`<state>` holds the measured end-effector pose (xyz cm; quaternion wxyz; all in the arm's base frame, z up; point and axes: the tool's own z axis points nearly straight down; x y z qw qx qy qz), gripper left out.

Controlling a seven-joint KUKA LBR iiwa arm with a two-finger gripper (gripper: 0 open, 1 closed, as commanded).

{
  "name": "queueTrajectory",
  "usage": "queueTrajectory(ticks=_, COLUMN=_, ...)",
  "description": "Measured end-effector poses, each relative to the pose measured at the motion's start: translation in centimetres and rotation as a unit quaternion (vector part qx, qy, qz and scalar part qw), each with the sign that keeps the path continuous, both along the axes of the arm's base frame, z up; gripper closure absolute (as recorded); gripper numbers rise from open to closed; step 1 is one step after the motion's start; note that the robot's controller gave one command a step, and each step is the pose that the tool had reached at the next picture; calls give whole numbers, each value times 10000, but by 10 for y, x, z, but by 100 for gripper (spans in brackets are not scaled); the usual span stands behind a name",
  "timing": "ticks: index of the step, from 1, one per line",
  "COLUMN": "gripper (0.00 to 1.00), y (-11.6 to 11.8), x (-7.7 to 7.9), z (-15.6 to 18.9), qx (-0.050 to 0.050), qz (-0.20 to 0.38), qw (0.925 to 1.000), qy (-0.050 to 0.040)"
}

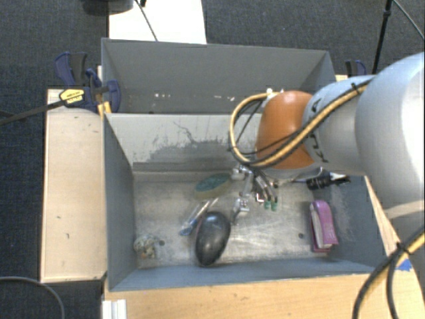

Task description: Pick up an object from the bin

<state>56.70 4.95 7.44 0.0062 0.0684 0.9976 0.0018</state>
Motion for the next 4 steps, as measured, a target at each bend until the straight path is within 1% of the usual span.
queueTrajectory(ticks=1, gripper=0, y=55, x=10, z=62, qx=-5, qz=855, qw=9963, qy=19)
queueTrajectory(ticks=2, gripper=0, y=60, x=13, z=-3, qx=-17, qz=1218, qw=9926, qy=8)
queueTrajectory(ticks=3, gripper=100, y=62, x=14, z=1, qx=-7, qz=1237, qw=9923, qy=-14)
queueTrajectory(ticks=4, gripper=100, y=57, x=22, z=152, qx=-18, qz=1217, qw=9926, qy=10)
